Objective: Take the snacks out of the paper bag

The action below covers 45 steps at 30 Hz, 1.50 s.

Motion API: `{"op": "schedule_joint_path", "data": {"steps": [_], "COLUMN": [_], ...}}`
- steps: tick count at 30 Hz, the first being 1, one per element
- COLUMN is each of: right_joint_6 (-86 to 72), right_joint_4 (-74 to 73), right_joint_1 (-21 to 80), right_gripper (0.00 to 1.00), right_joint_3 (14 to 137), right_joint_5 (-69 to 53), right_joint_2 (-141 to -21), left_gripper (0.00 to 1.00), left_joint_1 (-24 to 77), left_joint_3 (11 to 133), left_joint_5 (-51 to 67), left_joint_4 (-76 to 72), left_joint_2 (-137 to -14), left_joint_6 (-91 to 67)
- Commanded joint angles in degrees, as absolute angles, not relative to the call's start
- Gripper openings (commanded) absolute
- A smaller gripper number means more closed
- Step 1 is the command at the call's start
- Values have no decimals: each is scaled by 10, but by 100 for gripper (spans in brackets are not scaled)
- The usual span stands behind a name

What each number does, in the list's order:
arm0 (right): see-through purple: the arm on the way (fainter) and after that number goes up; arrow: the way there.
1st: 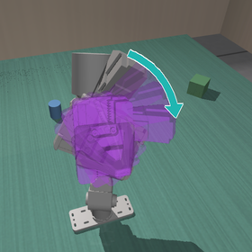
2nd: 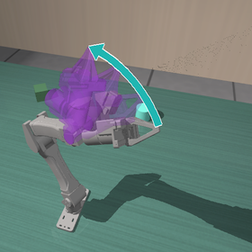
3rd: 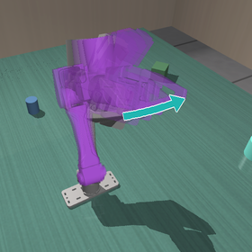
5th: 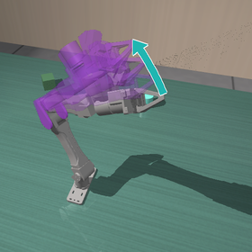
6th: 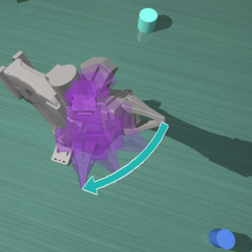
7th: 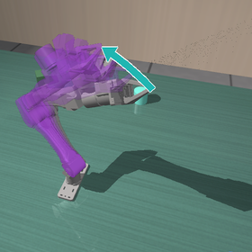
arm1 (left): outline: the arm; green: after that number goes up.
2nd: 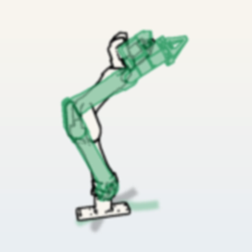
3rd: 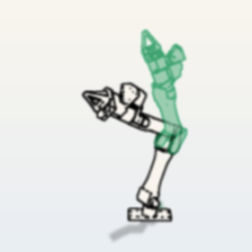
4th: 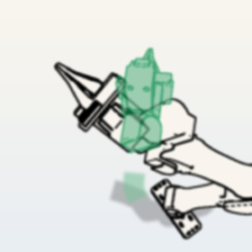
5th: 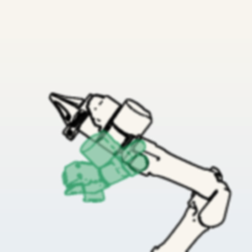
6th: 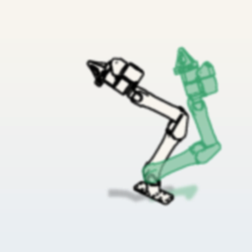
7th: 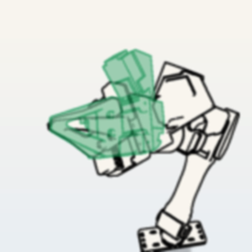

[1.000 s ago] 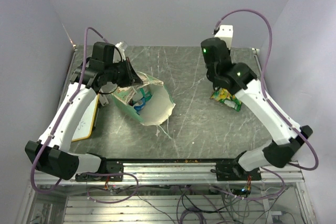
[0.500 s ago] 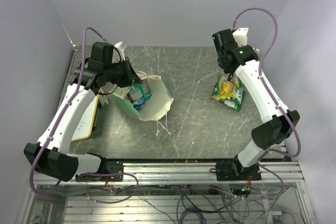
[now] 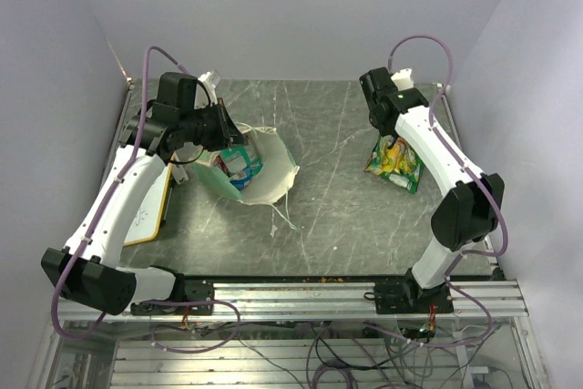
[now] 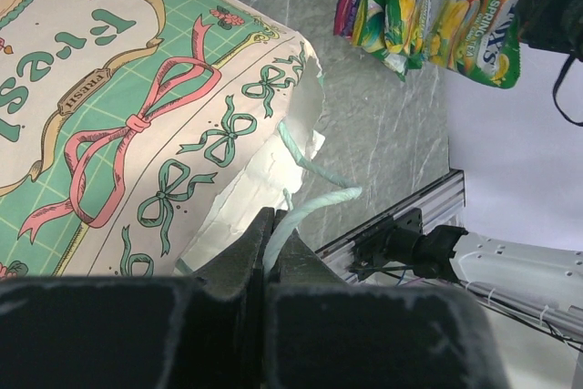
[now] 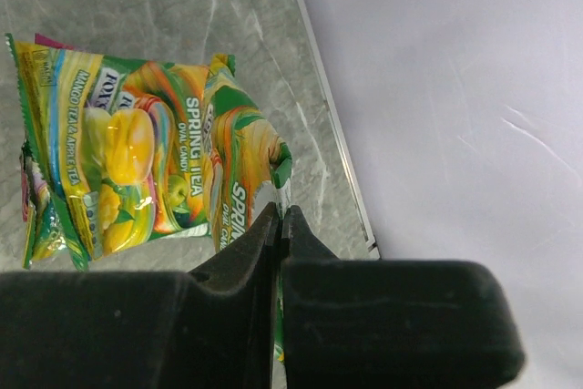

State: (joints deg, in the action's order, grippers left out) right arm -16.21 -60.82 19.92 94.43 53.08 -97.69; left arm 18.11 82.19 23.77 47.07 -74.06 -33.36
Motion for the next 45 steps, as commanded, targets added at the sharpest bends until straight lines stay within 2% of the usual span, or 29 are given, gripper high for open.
{"op": "schedule_joint_path", "data": {"steps": [1, 20, 30, 36, 45], "right_joint_6": [-160, -217, -278, -308, -302], "right_joint_4": [-593, -604, -562, -554, -461], "right_joint_1": [195, 196, 195, 195, 194], "right_gripper": [0, 0, 0, 0, 1], "right_joint_3": [959, 1041, 1016, 1005, 919], "right_joint_5": [542, 469, 378, 380, 403], "right_joint_2": [-1007, -1128, -1150, -1176, -1161], "left_gripper": [7, 7, 7, 7, 7], "left_joint_1": [184, 184, 184, 184, 183], "left_joint_3": [847, 846, 845, 846, 850], "left_joint_5": [250, 244, 241, 236, 230], "left_joint_4": [474, 479, 486, 497, 510], "left_joint_2": [-743, -739, -735, -730, -724], "left_joint_6": [-323, -322, -320, -315, -307]}}
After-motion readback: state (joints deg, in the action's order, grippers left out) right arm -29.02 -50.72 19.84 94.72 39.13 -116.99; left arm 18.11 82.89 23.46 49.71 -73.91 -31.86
